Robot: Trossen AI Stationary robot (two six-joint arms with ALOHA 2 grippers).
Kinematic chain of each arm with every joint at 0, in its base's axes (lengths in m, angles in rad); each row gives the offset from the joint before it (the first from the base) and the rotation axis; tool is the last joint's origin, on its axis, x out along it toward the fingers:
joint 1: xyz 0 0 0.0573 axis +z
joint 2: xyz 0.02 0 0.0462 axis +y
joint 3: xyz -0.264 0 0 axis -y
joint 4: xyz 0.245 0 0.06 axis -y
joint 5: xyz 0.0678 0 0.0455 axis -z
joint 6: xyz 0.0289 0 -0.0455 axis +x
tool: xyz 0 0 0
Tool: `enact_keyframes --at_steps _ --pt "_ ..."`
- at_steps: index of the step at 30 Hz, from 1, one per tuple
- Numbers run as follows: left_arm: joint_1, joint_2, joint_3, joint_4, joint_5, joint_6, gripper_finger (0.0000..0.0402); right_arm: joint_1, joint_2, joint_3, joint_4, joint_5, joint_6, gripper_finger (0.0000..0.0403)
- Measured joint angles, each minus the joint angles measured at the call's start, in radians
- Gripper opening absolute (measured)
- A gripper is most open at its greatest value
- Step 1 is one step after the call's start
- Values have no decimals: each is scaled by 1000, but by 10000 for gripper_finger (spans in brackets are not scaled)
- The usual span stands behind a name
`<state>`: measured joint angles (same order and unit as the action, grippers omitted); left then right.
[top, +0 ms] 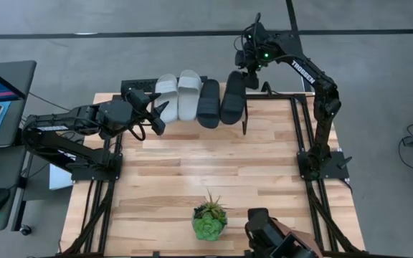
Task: Pick and place slides into the shelf
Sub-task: Put the black slide on the shelf, then adjust the slides on the shelf
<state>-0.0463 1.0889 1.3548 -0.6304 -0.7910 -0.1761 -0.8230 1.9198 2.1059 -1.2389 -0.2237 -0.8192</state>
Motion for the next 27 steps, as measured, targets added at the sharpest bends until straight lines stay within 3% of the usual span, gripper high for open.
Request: enact_keyframes --at_steps 8,18,22,27 --pt "0 0 0 0 0 -1 174 17 0 0 -1 29 0 201" --pt "0 0 0 -6 0 14 174 73 0 0 8 213 16 191" --pt "0 -1 0 -10 -7 78 174 106 -2 1 -9 274 43 147" --pt "0 -19 0 -11 -18 187 174 130 -11 48 -96 274 63 32"
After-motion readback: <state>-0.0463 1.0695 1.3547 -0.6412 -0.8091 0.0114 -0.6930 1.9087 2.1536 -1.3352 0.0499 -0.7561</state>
